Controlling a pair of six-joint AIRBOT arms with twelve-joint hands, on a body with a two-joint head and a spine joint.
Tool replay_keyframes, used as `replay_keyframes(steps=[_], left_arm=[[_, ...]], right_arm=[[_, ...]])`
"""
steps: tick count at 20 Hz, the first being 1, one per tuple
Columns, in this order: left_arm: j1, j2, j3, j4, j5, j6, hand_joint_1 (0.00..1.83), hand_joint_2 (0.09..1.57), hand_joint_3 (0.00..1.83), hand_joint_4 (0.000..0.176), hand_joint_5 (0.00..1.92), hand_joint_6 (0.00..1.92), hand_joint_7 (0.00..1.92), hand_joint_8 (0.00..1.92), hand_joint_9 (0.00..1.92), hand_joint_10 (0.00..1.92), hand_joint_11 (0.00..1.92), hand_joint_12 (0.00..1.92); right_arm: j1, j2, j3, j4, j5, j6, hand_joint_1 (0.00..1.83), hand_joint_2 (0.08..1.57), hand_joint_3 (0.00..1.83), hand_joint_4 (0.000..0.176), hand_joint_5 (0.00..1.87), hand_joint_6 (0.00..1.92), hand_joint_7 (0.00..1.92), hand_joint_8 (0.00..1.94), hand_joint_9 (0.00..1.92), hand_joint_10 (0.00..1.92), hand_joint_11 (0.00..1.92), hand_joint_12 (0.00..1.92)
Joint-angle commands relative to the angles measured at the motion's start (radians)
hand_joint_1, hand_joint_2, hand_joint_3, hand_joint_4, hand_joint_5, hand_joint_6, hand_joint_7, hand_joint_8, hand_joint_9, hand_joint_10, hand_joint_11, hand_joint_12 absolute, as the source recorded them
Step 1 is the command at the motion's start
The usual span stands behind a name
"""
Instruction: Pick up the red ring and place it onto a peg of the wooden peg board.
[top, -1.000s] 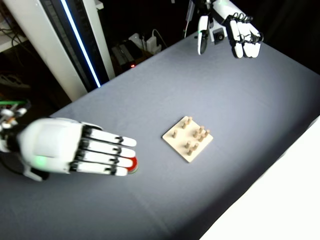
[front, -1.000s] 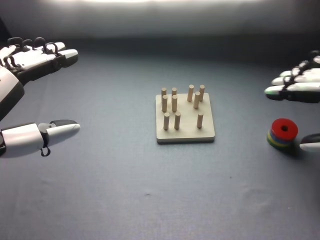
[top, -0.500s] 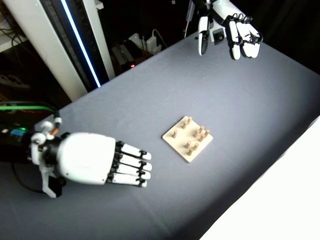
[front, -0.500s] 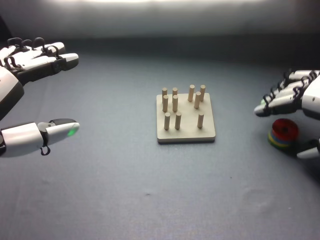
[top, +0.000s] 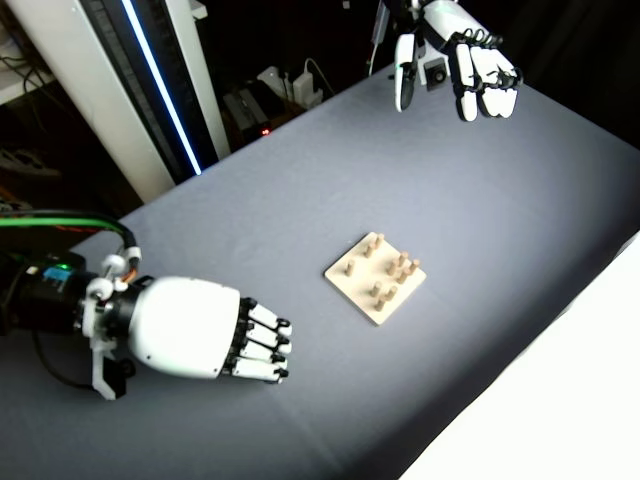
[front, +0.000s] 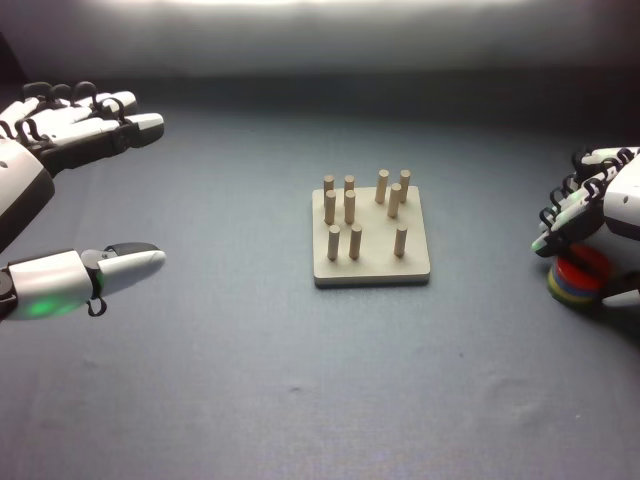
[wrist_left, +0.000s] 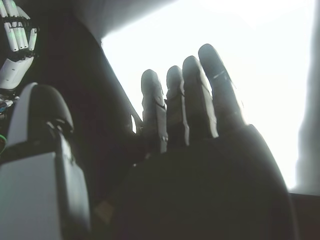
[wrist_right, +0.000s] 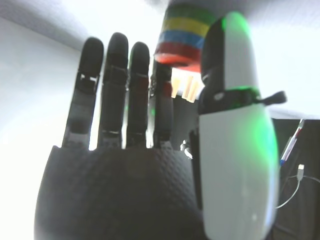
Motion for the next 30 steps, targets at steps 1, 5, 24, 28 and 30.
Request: replay_keyframes(steps=[1, 5, 24, 28, 30], left_arm=[[-0.008, 0.000, 0.006, 0.003, -0.120, -0.006, 0.74, 1.05, 0.00, 0.000, 0.42, 0.00, 0.26, 0.00, 0.21, 0.00, 0.00, 0.76], [-0.008, 0.000, 0.006, 0.003, -0.120, -0.006, 0.71, 1.05, 0.00, 0.000, 0.41, 0.00, 0.25, 0.00, 0.20, 0.00, 0.00, 0.75], [0.003, -0.004, 0.004, -0.010, -0.131, -0.007, 0.73, 1.04, 0.00, 0.000, 0.40, 0.00, 0.24, 0.00, 0.22, 0.00, 0.00, 0.82], [0.003, -0.007, 0.007, -0.010, -0.127, -0.008, 0.70, 1.04, 0.00, 0.000, 0.40, 0.00, 0.24, 0.00, 0.20, 0.00, 0.00, 0.79], [0.003, -0.008, 0.009, -0.009, -0.127, -0.010, 0.69, 1.03, 0.00, 0.000, 0.41, 0.00, 0.25, 0.00, 0.22, 0.00, 0.00, 0.80]], right_arm=[[0.012, 0.001, 0.004, 0.026, 0.086, 0.001, 1.25, 0.99, 0.00, 0.000, 0.94, 0.01, 0.82, 0.01, 0.76, 0.03, 0.24, 1.14], [0.013, 0.000, 0.004, 0.026, 0.086, 0.001, 1.18, 1.07, 0.00, 0.000, 1.06, 0.84, 0.93, 0.02, 0.84, 0.05, 0.18, 1.32], [0.201, -0.150, 0.052, 0.030, 0.204, 0.001, 1.29, 1.03, 0.00, 0.000, 1.27, 0.27, 1.14, 0.95, 0.82, 1.18, 0.43, 1.71], [0.239, -0.197, 0.079, -0.003, 0.170, 0.005, 1.27, 1.01, 0.01, 0.011, 1.27, 0.44, 1.20, 0.67, 1.01, 0.76, 0.62, 1.33], [0.253, -0.214, 0.088, -0.027, 0.148, 0.005, 1.26, 1.03, 0.00, 0.030, 1.16, 0.69, 1.22, 0.58, 1.02, 0.49, 0.43, 1.25]])
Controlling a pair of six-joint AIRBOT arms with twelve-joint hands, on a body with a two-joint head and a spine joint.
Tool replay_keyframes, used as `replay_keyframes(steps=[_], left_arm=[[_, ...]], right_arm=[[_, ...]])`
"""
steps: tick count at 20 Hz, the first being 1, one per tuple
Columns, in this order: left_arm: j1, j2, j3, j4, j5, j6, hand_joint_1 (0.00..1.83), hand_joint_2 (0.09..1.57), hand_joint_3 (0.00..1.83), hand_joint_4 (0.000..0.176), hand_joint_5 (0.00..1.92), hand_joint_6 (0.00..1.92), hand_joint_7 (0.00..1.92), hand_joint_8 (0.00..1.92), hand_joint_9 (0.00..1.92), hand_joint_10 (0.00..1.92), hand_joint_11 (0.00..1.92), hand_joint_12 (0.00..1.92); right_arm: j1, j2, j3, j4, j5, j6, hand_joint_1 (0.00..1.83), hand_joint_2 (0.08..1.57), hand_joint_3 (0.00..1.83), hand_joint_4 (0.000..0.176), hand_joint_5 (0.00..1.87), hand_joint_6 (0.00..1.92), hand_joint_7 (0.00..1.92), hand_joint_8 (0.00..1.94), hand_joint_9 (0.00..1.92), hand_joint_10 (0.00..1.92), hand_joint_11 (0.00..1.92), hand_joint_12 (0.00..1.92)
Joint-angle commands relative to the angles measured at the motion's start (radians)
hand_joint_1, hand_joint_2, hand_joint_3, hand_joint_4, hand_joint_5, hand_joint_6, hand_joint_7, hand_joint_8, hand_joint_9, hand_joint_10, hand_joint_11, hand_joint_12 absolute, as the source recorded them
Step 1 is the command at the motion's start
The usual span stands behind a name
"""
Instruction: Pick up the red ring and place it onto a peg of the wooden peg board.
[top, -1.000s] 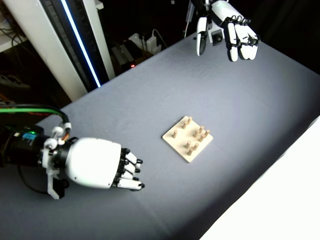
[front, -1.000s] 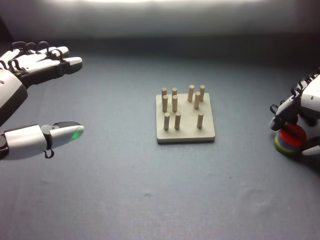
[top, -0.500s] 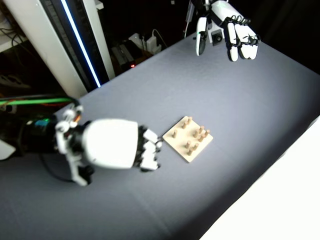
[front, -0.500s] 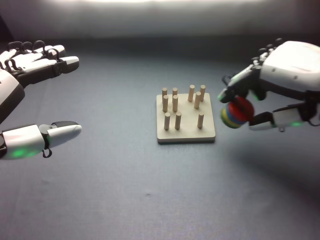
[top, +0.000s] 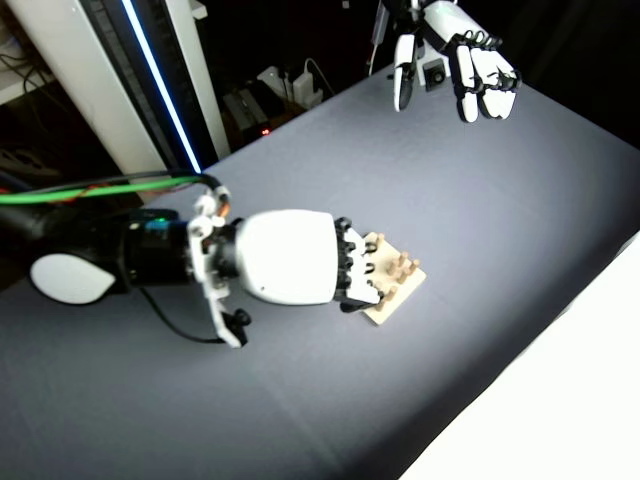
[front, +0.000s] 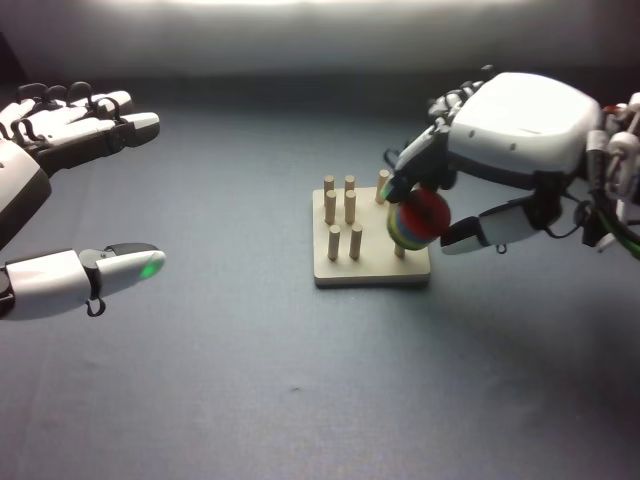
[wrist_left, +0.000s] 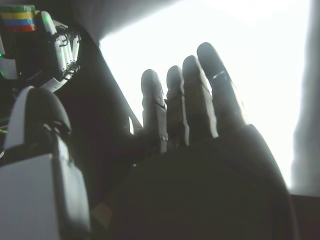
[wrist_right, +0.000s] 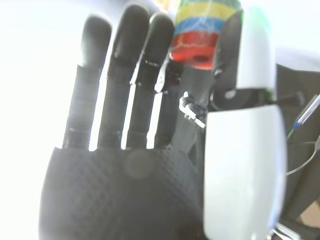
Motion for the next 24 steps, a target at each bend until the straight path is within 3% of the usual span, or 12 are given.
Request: replay_keyframes(steps=[1, 3, 6, 8, 12, 14, 17, 18, 21, 24], left_arm=[[-0.004, -0.006, 0.007, 0.002, -0.118, -0.006, 0.71, 1.04, 0.00, 0.000, 0.40, 0.00, 0.24, 0.00, 0.20, 0.00, 0.00, 0.76], [-0.005, -0.006, 0.007, 0.004, -0.117, -0.007, 0.70, 1.03, 0.00, 0.000, 0.41, 0.00, 0.25, 0.00, 0.22, 0.01, 0.00, 0.84], [-0.005, -0.007, 0.009, 0.005, -0.113, -0.009, 0.71, 1.03, 0.00, 0.000, 0.42, 0.00, 0.26, 0.00, 0.23, 0.01, 0.00, 0.85], [-0.005, -0.010, 0.011, 0.005, -0.112, -0.012, 0.74, 1.03, 0.00, 0.000, 0.42, 0.00, 0.26, 0.00, 0.23, 0.00, 0.00, 0.79], [-0.005, -0.011, 0.012, 0.006, -0.113, -0.016, 0.74, 1.03, 0.00, 0.000, 0.42, 0.00, 0.25, 0.00, 0.20, 0.00, 0.00, 0.75], [-0.005, -0.011, 0.013, 0.006, -0.112, -0.016, 0.72, 1.03, 0.00, 0.000, 0.41, 0.00, 0.25, 0.00, 0.20, 0.00, 0.00, 0.73], [-0.005, -0.014, 0.016, 0.006, -0.111, -0.019, 0.73, 1.04, 0.00, 0.000, 0.41, 0.00, 0.25, 0.00, 0.20, 0.00, 0.00, 0.73], [-0.005, -0.014, 0.016, 0.007, -0.111, -0.020, 0.75, 1.04, 0.00, 0.000, 0.41, 0.00, 0.25, 0.00, 0.20, 0.00, 0.00, 0.73], [-0.008, -0.014, 0.016, 0.009, -0.111, -0.020, 0.73, 1.03, 0.00, 0.000, 0.41, 0.00, 0.25, 0.00, 0.20, 0.00, 0.00, 0.76], [-0.008, -0.015, 0.016, 0.009, -0.112, -0.022, 0.73, 1.03, 0.00, 0.000, 0.42, 0.00, 0.25, 0.00, 0.20, 0.00, 0.00, 0.76]], right_arm=[[0.016, -0.002, 0.008, 0.025, 0.084, 0.003, 1.26, 1.02, 0.00, 0.019, 1.16, 0.65, 1.24, 0.59, 1.06, 0.46, 0.40, 1.32], [0.018, -0.009, 0.016, 0.016, 0.065, 0.003, 1.27, 1.01, 0.00, 0.000, 1.22, 0.47, 1.25, 0.66, 1.10, 0.62, 0.50, 1.46], [0.018, -0.011, 0.021, 0.008, 0.050, 0.003, 1.29, 1.00, 0.00, 0.000, 1.25, 0.37, 1.29, 0.64, 1.16, 0.84, 0.81, 1.50], [0.019, -0.013, 0.023, -0.002, 0.044, 0.003, 1.29, 1.00, 0.00, 0.000, 1.23, 0.46, 1.31, 0.56, 1.21, 0.72, 0.92, 1.35], [0.019, -0.015, 0.025, -0.008, 0.035, 0.003, 1.29, 1.00, 0.00, 0.000, 1.25, 0.40, 1.29, 0.63, 1.26, 0.66, 0.96, 1.35], [0.019, -0.015, 0.026, -0.011, 0.030, 0.003, 1.30, 1.00, 0.00, 0.000, 1.26, 0.34, 1.28, 0.68, 1.26, 0.78, 0.99, 1.40], [0.019, -0.035, 0.035, -0.011, 0.025, 0.003, 1.29, 1.01, 0.00, 0.000, 1.22, 0.45, 1.26, 0.69, 1.19, 0.67, 0.88, 1.30], [0.019, -0.044, 0.038, -0.012, 0.024, 0.003, 1.29, 1.02, 0.00, 0.000, 1.26, 0.34, 1.22, 0.78, 1.19, 0.76, 0.90, 1.37], [0.022, -0.057, 0.042, -0.016, 0.019, 0.003, 1.29, 1.00, 0.00, 0.000, 1.29, 0.29, 1.27, 0.69, 1.22, 0.75, 0.92, 1.38], [0.022, -0.057, 0.042, -0.018, 0.011, 0.003, 1.30, 1.00, 0.00, 0.000, 1.34, 0.15, 1.24, 0.77, 1.19, 0.88, 0.92, 1.49]])
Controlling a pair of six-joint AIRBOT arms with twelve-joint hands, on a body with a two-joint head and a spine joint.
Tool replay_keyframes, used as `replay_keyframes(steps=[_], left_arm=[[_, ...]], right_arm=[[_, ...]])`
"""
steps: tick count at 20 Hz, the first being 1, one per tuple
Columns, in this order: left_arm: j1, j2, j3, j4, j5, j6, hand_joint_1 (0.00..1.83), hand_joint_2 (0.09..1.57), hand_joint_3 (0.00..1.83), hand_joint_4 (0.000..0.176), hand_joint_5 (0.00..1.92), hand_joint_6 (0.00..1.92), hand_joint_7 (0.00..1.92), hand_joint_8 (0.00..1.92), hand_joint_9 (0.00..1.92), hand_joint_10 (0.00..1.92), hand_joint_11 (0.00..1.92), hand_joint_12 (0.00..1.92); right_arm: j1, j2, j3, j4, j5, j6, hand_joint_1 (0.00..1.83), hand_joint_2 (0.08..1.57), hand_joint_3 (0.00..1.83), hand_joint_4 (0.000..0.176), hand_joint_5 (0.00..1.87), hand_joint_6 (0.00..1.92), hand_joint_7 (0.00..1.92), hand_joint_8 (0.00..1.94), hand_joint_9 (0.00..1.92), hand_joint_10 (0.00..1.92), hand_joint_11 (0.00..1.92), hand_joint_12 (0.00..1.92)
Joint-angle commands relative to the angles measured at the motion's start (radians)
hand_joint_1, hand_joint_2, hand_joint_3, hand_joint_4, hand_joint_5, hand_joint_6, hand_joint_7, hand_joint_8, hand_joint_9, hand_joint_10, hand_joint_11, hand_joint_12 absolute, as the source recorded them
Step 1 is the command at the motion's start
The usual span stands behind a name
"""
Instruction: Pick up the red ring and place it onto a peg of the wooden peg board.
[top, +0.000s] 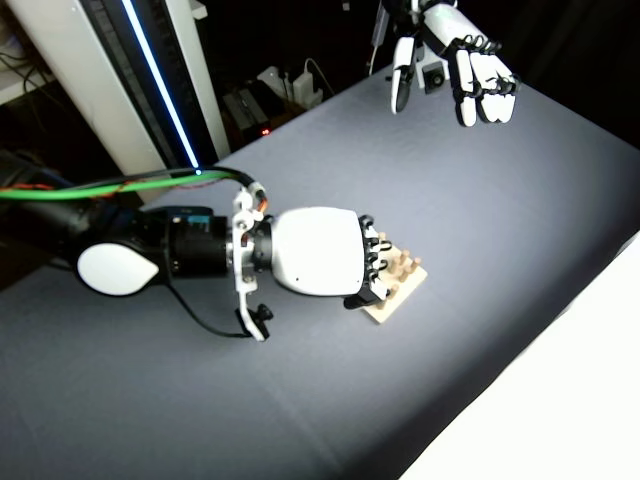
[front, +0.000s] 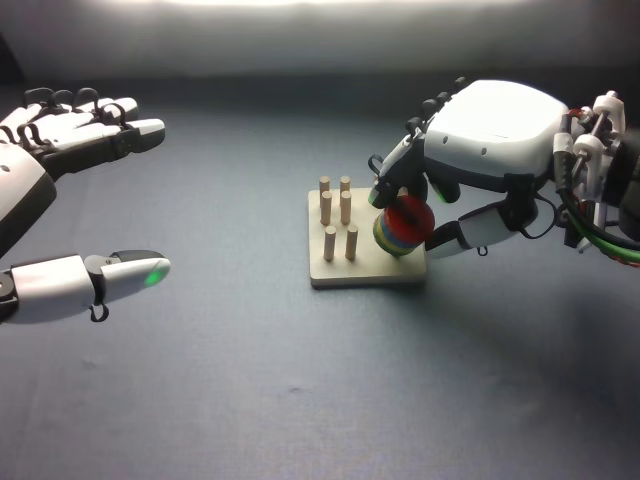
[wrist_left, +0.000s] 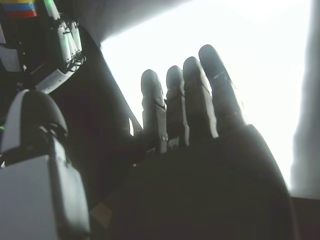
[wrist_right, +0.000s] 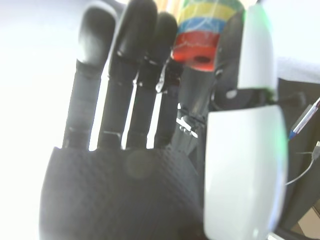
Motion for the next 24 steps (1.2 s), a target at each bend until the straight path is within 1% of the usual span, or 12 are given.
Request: replay_keyframes(steps=[1, 4, 6, 7, 9, 11, 15, 17, 20, 22, 23, 24], left_arm=[[-0.008, -0.005, 0.005, 0.002, -0.119, -0.008, 0.74, 1.02, 0.00, 0.000, 0.42, 0.00, 0.25, 0.00, 0.20, 0.00, 0.00, 0.75], [-0.008, -0.005, 0.005, 0.001, -0.120, -0.009, 0.73, 1.02, 0.00, 0.000, 0.42, 0.00, 0.25, 0.00, 0.21, 0.01, 0.00, 0.76], [-0.008, -0.005, 0.005, 0.001, -0.121, -0.009, 0.75, 1.03, 0.00, 0.000, 0.42, 0.00, 0.25, 0.00, 0.20, 0.00, 0.00, 0.70], [-0.008, -0.005, 0.005, 0.001, -0.121, -0.009, 0.75, 1.03, 0.00, 0.000, 0.42, 0.00, 0.25, 0.00, 0.20, 0.00, 0.00, 0.70], [-0.008, -0.006, 0.005, 0.001, -0.121, -0.010, 0.73, 1.03, 0.00, 0.000, 0.42, 0.00, 0.26, 0.00, 0.22, 0.01, 0.00, 0.76], [-0.007, -0.006, 0.004, 0.000, -0.121, -0.010, 0.73, 1.03, 0.00, 0.000, 0.42, 0.00, 0.26, 0.00, 0.22, 0.01, 0.00, 0.78], [-0.007, -0.007, 0.003, -0.001, -0.125, -0.011, 0.74, 1.02, 0.00, 0.000, 0.42, 0.00, 0.25, 0.00, 0.22, 0.01, 0.00, 0.81], [-0.007, -0.006, 0.002, -0.002, -0.131, -0.012, 0.76, 1.02, 0.00, 0.000, 0.42, 0.00, 0.25, 0.00, 0.22, 0.01, 0.00, 0.78], [-0.005, -0.006, -0.003, -0.012, -0.157, -0.014, 0.76, 1.02, 0.00, 0.000, 0.44, 0.00, 0.30, 0.01, 0.27, 0.02, 0.00, 0.90], [-0.003, -0.003, -0.012, -0.019, -0.206, -0.015, 0.73, 1.02, 0.00, 0.000, 0.42, 0.00, 0.31, 0.00, 0.32, 0.02, 0.00, 1.01], [-0.003, 0.001, -0.016, -0.019, -0.219, -0.015, 0.76, 1.02, 0.00, 0.000, 0.38, 0.00, 0.30, 0.01, 0.27, 0.01, 0.00, 0.95], [-0.003, 0.005, -0.021, -0.018, -0.242, -0.015, 0.76, 1.02, 0.00, 0.000, 0.38, 0.00, 0.30, 0.01, 0.27, 0.01, 0.00, 0.95]], right_arm=[[0.009, -0.003, 0.001, 0.009, 0.062, -0.003, 1.29, 1.00, 0.00, 0.000, 1.34, 0.18, 1.28, 0.66, 1.18, 0.86, 0.92, 1.46], [0.009, -0.003, -0.005, 0.006, 0.063, -0.003, 1.26, 1.03, 0.00, 0.000, 1.12, 0.70, 1.26, 0.56, 1.14, 0.50, 0.78, 1.21], [0.009, -0.003, -0.011, 0.002, 0.067, -0.003, 1.09, 0.96, 0.00, 0.000, 0.76, 0.13, 0.87, 0.13, 0.89, 0.16, 0.37, 1.20], [0.009, -0.003, -0.012, 0.002, 0.069, -0.003, 1.09, 0.96, 0.00, 0.000, 0.76, 0.13, 0.87, 0.13, 0.89, 0.16, 0.37, 1.20], [0.009, -0.003, -0.015, 0.003, 0.074, -0.003, 0.99, 0.95, 0.00, 0.035, 0.59, 0.01, 0.71, 0.01, 0.79, 0.08, 0.34, 1.21], [0.010, -0.002, -0.019, 0.011, 0.084, -0.003, 0.96, 0.95, 0.00, 0.040, 0.45, 0.00, 0.57, 0.00, 0.69, 0.03, 0.30, 1.18], [0.010, 0.014, -0.030, 0.027, 0.108, -0.003, 0.97, 0.98, 0.00, 0.080, 0.36, 0.00, 0.47, 0.00, 0.59, 0.00, 0.14, 1.32], [0.010, 0.036, -0.041, 0.045, 0.129, -0.003, 0.94, 0.98, 0.00, 0.053, 0.36, 0.00, 0.48, 0.01, 0.59, 0.01, 0.13, 1.33], [-0.004, 0.091, -0.079, 0.109, 0.215, -0.003, 0.94, 0.96, 0.00, 0.056, 0.40, 0.00, 0.52, 0.01, 0.60, 0.01, 0.15, 1.24], [-0.099, 0.189, -0.146, 0.219, 0.380, -0.003, 0.89, 0.98, 0.00, 0.051, 0.41, 0.00, 0.54, 0.00, 0.57, 0.00, 0.16, 1.01], [-0.136, 0.218, -0.170, 0.257, 0.447, -0.003, 0.86, 1.01, 0.00, 0.018, 0.37, 0.00, 0.45, 0.00, 0.50, 0.00, 0.02, 1.17], [-0.179, 0.254, -0.202, 0.299, 0.531, -0.003, 0.86, 1.01, 0.00, 0.018, 0.37, 0.00, 0.45, 0.00, 0.50, 0.00, 0.02, 1.17]])
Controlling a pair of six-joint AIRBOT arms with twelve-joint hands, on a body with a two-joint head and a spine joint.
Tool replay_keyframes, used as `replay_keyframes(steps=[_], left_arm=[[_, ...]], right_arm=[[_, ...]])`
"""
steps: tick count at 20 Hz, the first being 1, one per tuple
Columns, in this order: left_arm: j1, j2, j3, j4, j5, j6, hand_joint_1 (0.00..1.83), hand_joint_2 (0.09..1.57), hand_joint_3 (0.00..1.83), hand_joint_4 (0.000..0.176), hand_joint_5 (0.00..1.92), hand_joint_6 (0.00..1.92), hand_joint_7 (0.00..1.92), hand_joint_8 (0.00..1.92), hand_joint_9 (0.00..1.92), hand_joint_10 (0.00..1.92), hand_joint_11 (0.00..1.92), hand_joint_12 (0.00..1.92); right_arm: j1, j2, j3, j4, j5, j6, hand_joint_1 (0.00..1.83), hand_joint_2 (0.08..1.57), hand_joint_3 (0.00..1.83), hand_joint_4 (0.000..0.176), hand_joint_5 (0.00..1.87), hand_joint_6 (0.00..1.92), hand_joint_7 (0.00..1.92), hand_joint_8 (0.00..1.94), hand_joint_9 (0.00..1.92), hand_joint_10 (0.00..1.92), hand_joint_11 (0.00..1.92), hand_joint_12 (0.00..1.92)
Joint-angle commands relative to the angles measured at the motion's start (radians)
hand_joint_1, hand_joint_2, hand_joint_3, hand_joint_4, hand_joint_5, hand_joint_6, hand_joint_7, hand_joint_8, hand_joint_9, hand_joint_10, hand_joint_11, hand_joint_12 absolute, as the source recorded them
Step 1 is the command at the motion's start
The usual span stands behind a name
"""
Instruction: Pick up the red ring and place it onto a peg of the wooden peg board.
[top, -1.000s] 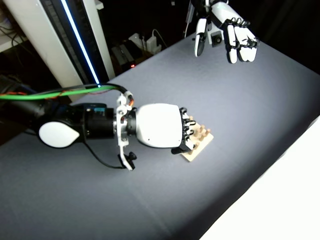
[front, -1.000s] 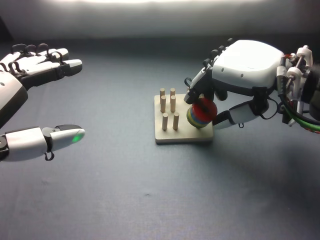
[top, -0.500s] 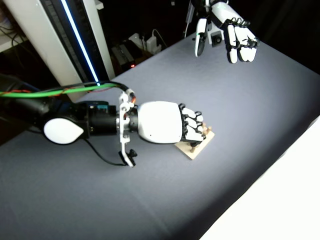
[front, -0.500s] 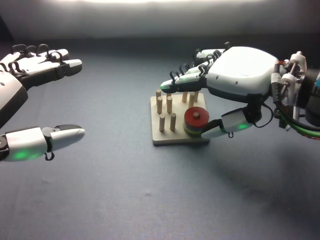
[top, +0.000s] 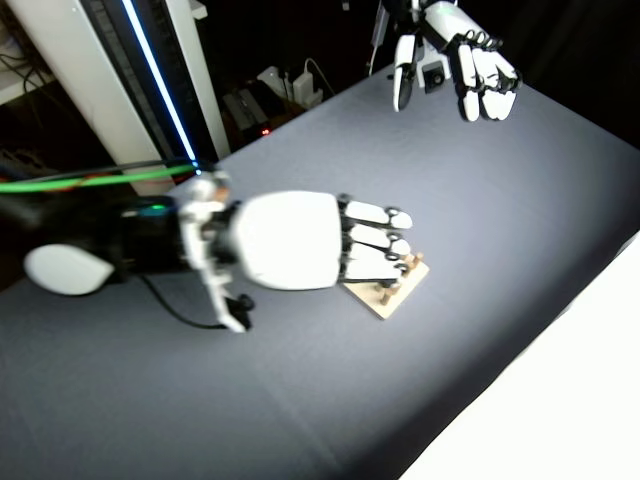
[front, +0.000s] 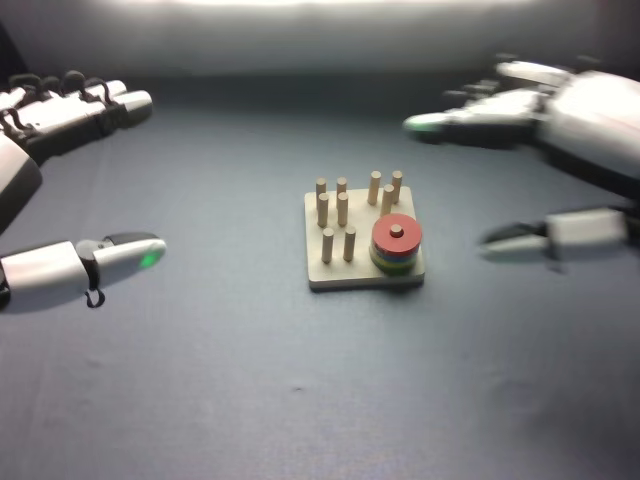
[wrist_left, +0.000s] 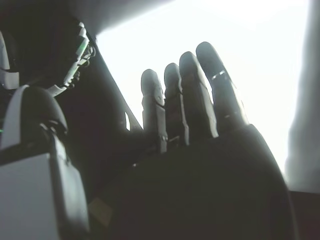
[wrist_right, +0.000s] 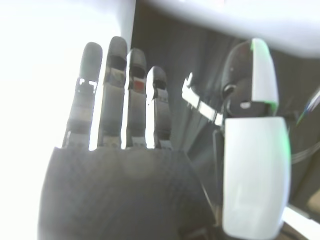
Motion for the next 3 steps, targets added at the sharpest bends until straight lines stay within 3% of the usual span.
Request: replay_keyframes(steps=[1, 2, 3], left_arm=[[-0.007, 0.009, -0.005, 0.017, -0.175, -0.006, 0.83, 1.01, 0.00, 0.004, 0.35, 0.00, 0.28, 0.00, 0.23, 0.00, 0.00, 0.78], [-0.007, 0.014, -0.010, 0.018, -0.203, -0.008, 0.83, 1.01, 0.00, 0.037, 0.33, 0.00, 0.24, 0.00, 0.20, 0.00, 0.00, 0.70], [-0.007, 0.022, -0.015, 0.020, -0.242, -0.011, 0.80, 1.03, 0.00, 0.090, 0.26, 0.00, 0.19, 0.00, 0.16, 0.00, 0.00, 0.57]], right_arm=[[-0.016, 0.039, -0.024, 0.077, 0.285, 0.002, 0.80, 1.06, 0.00, 0.012, 0.35, 0.00, 0.48, 0.00, 0.50, 0.00, 0.09, 0.98], [-0.052, 0.057, -0.045, 0.105, 0.357, 0.002, 0.80, 1.08, 0.00, 0.028, 0.37, 0.00, 0.52, 0.00, 0.53, 0.01, 0.16, 0.85], [-0.099, 0.069, -0.070, 0.144, 0.461, 0.001, 0.74, 1.14, 0.02, 0.003, 0.34, 0.00, 0.52, 0.00, 0.55, 0.01, 0.18, 0.82]])
